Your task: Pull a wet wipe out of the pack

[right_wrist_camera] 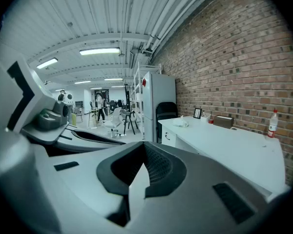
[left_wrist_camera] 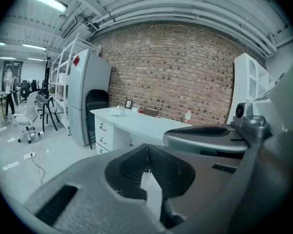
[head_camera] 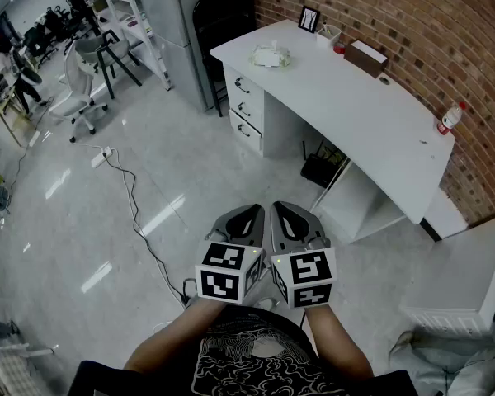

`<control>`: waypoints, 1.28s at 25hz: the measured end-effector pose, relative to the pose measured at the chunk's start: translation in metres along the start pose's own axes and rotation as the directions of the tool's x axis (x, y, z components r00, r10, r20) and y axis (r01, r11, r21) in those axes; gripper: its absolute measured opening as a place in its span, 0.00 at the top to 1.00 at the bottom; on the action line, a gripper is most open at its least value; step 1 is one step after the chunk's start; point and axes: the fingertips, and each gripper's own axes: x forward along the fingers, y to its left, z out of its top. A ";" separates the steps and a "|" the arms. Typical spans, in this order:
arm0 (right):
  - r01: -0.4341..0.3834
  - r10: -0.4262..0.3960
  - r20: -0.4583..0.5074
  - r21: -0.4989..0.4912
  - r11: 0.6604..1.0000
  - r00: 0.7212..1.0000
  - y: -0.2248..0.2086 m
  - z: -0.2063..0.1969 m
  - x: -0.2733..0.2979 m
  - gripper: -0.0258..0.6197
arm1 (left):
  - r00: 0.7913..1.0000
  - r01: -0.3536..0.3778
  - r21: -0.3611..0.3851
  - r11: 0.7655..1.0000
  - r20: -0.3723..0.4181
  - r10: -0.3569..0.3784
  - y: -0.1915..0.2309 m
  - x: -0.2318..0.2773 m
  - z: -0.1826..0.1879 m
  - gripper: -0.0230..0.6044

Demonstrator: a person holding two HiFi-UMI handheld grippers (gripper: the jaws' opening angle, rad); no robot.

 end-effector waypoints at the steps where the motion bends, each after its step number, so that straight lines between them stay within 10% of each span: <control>1: 0.000 0.000 0.001 0.001 1.000 1.000 -0.001 0.000 -0.001 0.93 | 1.000 -0.001 0.001 1.000 -0.001 0.001 -0.001 0.000 0.001 0.94; 32: 0.070 -0.070 -0.062 0.013 0.997 0.996 -0.039 0.060 0.143 0.93 | 0.998 0.063 0.037 0.997 -0.022 -0.062 0.107 0.102 0.090 0.94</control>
